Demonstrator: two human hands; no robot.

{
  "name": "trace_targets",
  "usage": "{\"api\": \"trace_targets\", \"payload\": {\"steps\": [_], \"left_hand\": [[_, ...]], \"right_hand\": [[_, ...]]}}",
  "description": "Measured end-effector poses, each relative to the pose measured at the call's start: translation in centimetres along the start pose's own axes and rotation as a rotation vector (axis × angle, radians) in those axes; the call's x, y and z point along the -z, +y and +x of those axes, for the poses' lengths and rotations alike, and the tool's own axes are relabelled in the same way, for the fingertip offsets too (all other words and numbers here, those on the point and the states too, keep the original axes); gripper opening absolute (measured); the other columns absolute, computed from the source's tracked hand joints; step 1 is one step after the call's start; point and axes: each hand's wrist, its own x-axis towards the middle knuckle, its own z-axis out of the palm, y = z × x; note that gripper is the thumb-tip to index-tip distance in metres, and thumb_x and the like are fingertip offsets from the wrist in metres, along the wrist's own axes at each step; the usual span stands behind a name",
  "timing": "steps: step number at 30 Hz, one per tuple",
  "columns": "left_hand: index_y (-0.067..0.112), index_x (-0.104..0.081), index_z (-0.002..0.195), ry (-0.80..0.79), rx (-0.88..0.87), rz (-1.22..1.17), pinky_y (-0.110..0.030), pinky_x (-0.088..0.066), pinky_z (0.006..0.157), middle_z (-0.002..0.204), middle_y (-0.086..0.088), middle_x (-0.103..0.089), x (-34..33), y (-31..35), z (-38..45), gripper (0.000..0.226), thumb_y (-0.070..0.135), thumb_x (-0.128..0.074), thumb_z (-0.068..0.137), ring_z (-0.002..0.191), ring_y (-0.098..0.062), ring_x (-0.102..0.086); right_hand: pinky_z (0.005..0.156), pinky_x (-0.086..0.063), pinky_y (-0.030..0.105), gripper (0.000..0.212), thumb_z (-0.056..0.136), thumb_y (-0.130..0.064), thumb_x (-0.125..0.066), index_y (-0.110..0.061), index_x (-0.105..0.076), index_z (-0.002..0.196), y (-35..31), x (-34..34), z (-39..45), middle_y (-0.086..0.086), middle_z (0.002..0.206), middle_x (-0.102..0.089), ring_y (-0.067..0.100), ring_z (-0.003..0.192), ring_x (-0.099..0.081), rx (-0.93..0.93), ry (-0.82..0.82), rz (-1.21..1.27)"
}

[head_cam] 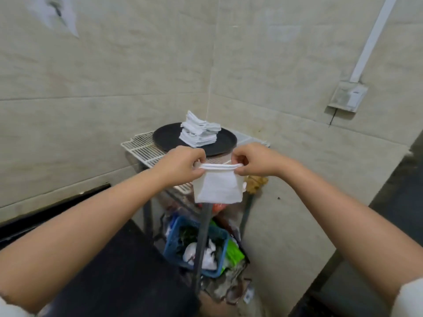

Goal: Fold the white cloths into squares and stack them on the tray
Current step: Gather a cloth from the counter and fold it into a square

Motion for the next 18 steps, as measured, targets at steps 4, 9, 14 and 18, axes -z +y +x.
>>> {"api": "trace_targets", "payload": {"steps": [4, 9, 14, 18], "left_hand": [[0.009, -0.063, 0.095, 0.049, 0.134, -0.138, -0.024, -0.045, 0.066, 0.077, 0.001, -0.057, -0.3, -1.0, 7.6, 0.014, 0.015, -0.061, 0.083, 0.078, -0.023, -0.061], [0.013, -0.056, 0.091, 0.076, 0.297, -0.26, -0.026, -0.054, 0.065, 0.083, -0.006, -0.06, -1.5, -3.5, 15.3, 0.011, 0.006, -0.059, 0.083, 0.064, -0.023, -0.063], [0.01, -0.062, 0.109, 0.273, 0.395, 0.033, -0.033, -0.045, 0.08, 0.11, -0.012, -0.064, -2.3, -6.5, 23.7, 0.023, 0.011, -0.055, 0.087, 0.098, -0.031, -0.06], [0.008, -0.06, 0.113, 0.413, 0.425, 0.231, -0.038, -0.043, 0.082, 0.112, -0.017, -0.058, -3.2, -8.7, 29.8, 0.026, 0.012, -0.049, 0.091, 0.102, -0.035, -0.056]], "right_hand": [[0.052, -0.031, 0.011, 0.014, 0.079, -0.006, -0.063, -0.015, -0.053, 0.078, 5.1, 3.1, 6.0, -0.001, 0.071, -0.052, 0.015, 0.072, -0.047, 0.026, 0.042, 0.025], [0.059, -0.036, 0.023, 0.007, 0.08, -0.009, -0.062, -0.014, -0.059, 0.083, 10.5, 5.0, 13.5, 0.001, 0.08, -0.055, 0.016, 0.077, -0.05, 0.079, 0.065, 0.077], [0.069, -0.039, 0.028, 0.007, 0.079, -0.004, -0.059, -0.009, -0.062, 0.083, 15.6, 5.8, 23.0, 0.007, 0.084, -0.059, 0.019, 0.079, -0.051, 0.159, 0.212, 0.159], [0.068, -0.04, 0.032, 0.011, 0.075, -0.001, -0.053, -0.007, -0.061, 0.08, 19.3, 5.7, 31.1, 0.01, 0.082, -0.059, 0.025, 0.078, -0.052, 0.216, 0.453, 0.261]]}}
